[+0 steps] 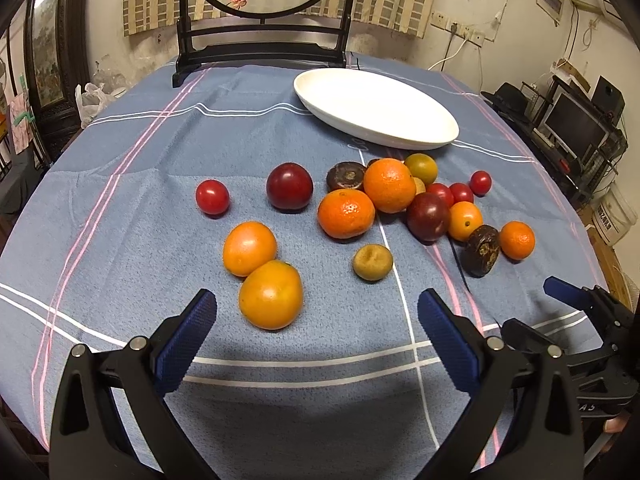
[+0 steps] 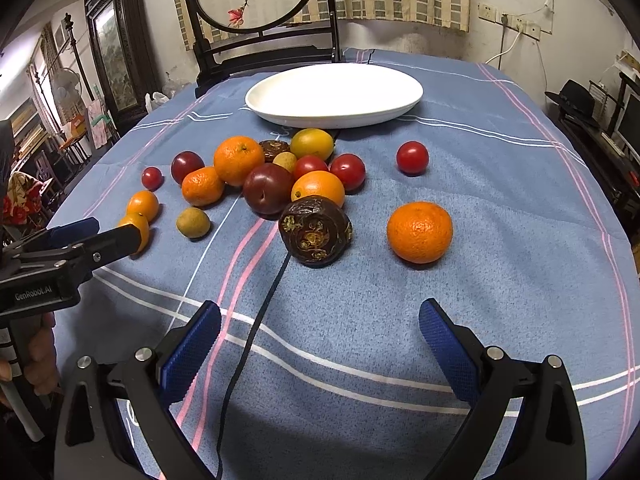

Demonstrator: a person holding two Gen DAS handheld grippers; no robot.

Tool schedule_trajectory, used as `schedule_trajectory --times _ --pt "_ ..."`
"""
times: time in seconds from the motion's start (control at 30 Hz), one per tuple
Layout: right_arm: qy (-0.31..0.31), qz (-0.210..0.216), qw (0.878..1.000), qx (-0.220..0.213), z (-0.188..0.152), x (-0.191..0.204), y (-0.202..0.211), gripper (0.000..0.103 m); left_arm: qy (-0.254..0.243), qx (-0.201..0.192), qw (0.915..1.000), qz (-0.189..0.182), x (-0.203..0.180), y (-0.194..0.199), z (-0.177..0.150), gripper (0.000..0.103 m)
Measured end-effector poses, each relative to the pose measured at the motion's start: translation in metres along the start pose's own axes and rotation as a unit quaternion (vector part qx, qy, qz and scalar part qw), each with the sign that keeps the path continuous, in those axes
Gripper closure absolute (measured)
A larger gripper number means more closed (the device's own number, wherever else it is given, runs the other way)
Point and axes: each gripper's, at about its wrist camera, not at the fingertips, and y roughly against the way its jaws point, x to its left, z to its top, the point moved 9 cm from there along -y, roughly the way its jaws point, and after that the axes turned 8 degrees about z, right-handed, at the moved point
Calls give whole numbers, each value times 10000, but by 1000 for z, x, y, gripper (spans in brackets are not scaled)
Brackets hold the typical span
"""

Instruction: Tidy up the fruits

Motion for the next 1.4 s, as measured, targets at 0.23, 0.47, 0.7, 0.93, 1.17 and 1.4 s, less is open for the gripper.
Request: schedule_trajectory --times 0.23,0.47,0.7,0.93,1.17,1.4 --pt "-2 -3 10000 20 -1 0 -1 4 -6 40 10000 35 1 -2 -2 5" --pt "-1 1 10000 -7 -2 1 -1 4 55 63 10000 -38 9 -3 -8 5" --pt "-41 54 10000 38 -7 -2 -4 4 36 143 9999 -4 15 -8 -16 5" --pt "-72 78 9999 44 -8 -3 -2 4 21 187 9998 34 12 -12 -17 5" --pt "-41 83 9999 45 -8 -1 -1 4 43 181 9998 40 11 -12 -16 5" --pt "-24 84 10000 33 -7 1 -1 4 42 166 9998 35 11 -10 -17 5"
